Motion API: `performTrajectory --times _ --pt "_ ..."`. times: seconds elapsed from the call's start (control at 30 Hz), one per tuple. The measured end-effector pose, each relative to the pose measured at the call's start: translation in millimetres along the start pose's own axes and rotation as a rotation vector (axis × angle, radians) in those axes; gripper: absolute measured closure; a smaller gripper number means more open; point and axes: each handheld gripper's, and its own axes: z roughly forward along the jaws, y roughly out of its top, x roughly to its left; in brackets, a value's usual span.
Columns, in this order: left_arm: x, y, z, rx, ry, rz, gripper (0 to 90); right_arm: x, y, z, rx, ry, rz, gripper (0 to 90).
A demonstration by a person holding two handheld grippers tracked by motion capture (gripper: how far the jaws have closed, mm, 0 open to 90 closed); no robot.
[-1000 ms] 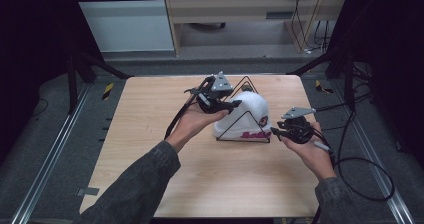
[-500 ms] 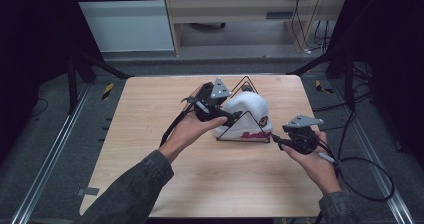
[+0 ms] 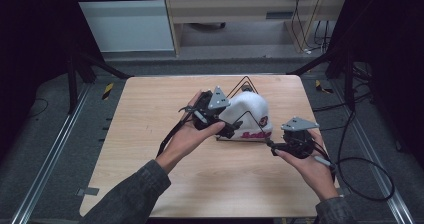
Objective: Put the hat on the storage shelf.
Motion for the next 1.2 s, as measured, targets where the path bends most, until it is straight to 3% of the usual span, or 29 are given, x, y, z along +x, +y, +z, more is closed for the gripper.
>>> performTrajectory --times 0.23,0.3,0.4,0.53,0.67,0.97,1.03,1.2 --pt "-9.5 -12.0 -11.4 -0.003 -0.01 0.011 3.9 10.0 -1.8 -5.5 -0.016 -0.003 -0.014 12.5" --pt "-12.0 -18.4 -14.0 0.006 -0.019 -0.007 3.9 14.3 -4.3 -9.0 -0.024 -0.009 -0.016 9.8" --pt "-13.3 -23.7 -16.7 0.017 -0.016 -0.001 4.0 19.6 -5.2 -11.8 -0.04 0.004 -0.03 11.6" --pt "-12.3 -30.0 -19.3 0.013 -0.027 -0.023 4.0 25.5 -4.7 -14.5 -0.07 0.005 -0.04 11.9" --pt "-12.7 -41.0 -25.7 0.03 -0.001 -0.028 4.2 33.4 -3.2 -11.1 -0.054 0.028 -0.055 10.3" --pt "-17.7 -58.4 -39.5 0.026 -0.003 -0.05 4.3 49.7 -6.5 -9.6 -0.043 0.061 -0.07 8.2" --pt "-19.9 -68.6 -46.0 0.037 0.028 -0.04 4.3 56.2 -5.5 -9.6 -0.054 0.073 -0.08 8.1" --pt "-22.0 -87.2 -52.0 0.043 0.028 -0.064 4.3 67.7 -3.3 -5.3 -0.056 0.09 -0.119 6.7"
